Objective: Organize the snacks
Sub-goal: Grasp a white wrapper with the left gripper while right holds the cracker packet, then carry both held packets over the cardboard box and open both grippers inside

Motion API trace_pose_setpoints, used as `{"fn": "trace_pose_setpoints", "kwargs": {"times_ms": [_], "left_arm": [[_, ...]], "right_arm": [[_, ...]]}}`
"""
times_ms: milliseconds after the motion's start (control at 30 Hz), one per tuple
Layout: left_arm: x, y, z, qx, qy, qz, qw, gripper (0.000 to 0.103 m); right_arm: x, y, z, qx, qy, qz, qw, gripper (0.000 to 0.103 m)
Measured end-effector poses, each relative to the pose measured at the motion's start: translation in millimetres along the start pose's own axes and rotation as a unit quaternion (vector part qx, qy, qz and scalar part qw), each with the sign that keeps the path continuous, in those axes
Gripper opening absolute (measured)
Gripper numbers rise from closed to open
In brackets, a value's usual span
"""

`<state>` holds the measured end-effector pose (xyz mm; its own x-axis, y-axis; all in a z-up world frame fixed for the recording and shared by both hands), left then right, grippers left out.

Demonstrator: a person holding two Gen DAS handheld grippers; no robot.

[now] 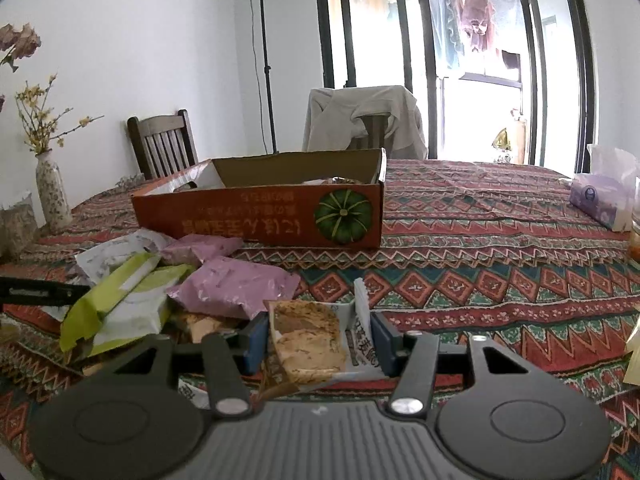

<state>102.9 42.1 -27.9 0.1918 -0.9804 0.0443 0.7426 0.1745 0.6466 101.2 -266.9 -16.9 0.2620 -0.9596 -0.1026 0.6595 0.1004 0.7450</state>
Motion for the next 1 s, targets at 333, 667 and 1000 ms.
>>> {"fn": "trace_pose_setpoints", "kwargs": {"times_ms": [333,667,1000], "left_arm": [[-1.6,-19.9,14.7,0.027,-0.014,-0.024,0.9993,0.047],[-6.4,-20.5,53.2,0.087,-0.026,-0.034,0.9953,0.047],[10.4,4.4,67.7,0.128,-0.039,-0.05,0.9898,0.047]], "right_arm": [[0.5,-2.2,-2.1,-0.003,0.005,-0.003,1.0,0.053],[-0.9,-0.1,1.4,0.005,0.006,-0.005,1.0,0.053],[-8.2,16.2,4.9,0.028,0.005,0.002,1.0,0.053]]}}
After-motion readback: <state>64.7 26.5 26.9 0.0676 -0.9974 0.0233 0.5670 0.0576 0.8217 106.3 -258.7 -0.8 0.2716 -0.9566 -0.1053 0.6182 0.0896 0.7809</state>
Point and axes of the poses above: each gripper's, at about its wrist camera, not at the fingertips, and z roughly against the way its jaws point, x to its right, y to its top, the point moved 1 cm from there along -z, roughly the way its jaws point, and after that the axes turned 12 degrees about -x, right-handed, at the moved point
